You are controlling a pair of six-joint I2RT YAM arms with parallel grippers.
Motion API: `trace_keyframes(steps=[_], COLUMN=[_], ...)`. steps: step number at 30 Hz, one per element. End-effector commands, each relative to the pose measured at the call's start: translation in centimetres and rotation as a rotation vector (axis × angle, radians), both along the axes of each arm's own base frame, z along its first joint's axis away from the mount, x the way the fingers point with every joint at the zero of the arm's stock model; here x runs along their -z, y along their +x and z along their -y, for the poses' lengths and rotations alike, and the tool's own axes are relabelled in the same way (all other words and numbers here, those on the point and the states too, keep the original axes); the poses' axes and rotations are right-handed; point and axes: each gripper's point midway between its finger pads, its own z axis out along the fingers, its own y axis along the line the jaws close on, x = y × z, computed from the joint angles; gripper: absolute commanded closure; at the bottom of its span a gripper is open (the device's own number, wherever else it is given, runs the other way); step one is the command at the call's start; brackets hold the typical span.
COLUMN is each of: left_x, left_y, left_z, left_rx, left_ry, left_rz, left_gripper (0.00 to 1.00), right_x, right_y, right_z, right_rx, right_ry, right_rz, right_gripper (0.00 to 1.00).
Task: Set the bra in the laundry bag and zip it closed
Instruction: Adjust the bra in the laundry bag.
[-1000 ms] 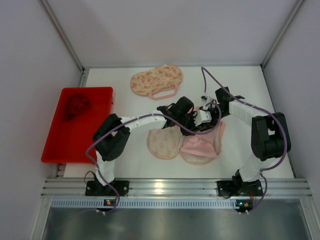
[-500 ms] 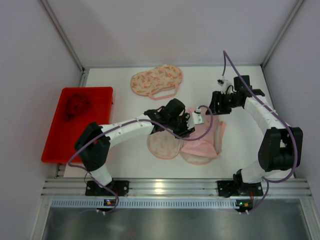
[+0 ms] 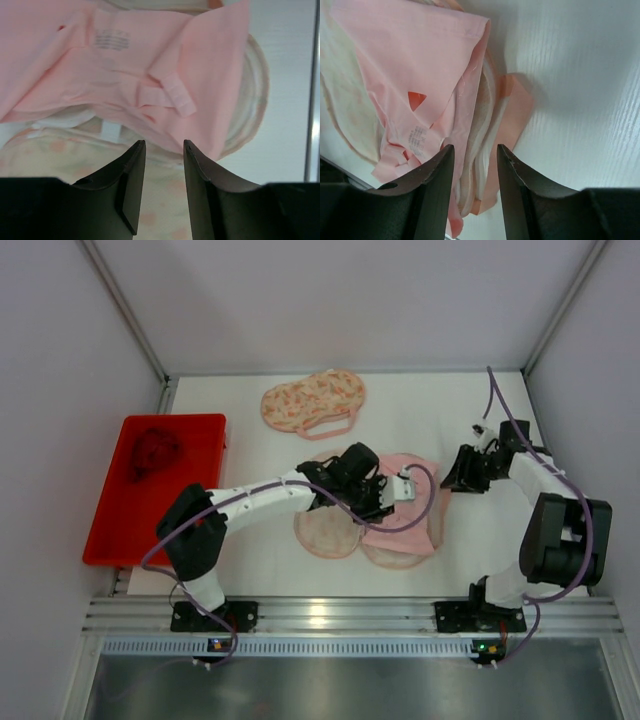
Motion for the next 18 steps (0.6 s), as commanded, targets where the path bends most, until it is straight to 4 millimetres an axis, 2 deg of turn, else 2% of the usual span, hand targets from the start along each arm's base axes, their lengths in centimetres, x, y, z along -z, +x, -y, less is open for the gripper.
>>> trace_keyframes(steps=[1,5,7,10,13,18], left_x=[-2.5,-1.5,-0.4,0.4,0.7,1.0], left_y=[1.9,-1.0,-2.3,-3.0,-2.7,-2.6], left_z=[-0.3,-0.6,-0.6,-0.7,-0.5,-0.5], left_rx=[0.016,0.161,0.211,0.254,0.25,0.243], left_ry=[-0.07,-0.044,-0.012,0.01,0.023,0.034], left_rz=[-0.009,0.042,0.061,0.095,0.104,0.101], left_gripper=[0.58,0.57,0.57,0.57,0.57,0.57], right_x=[0.4,1.8,2.4,2.8,2.9,2.1], right_y=[1.5,1.3,1.4,1.7,2.3,3.9], right_z=[0.8,0.3,0.0,-0.1,-0.3,0.0], right_rx=[0.025,0.031,0.034,0.046,0.062,0.09], right_ry=[-0.007,0.03,0.051,0.065,0.087,0.082], right_rz=[0.055,0.025,0.022,0.019,0.021,0.08], right_gripper=[0.6,0.6,0.62,0.63,0.63,0.63])
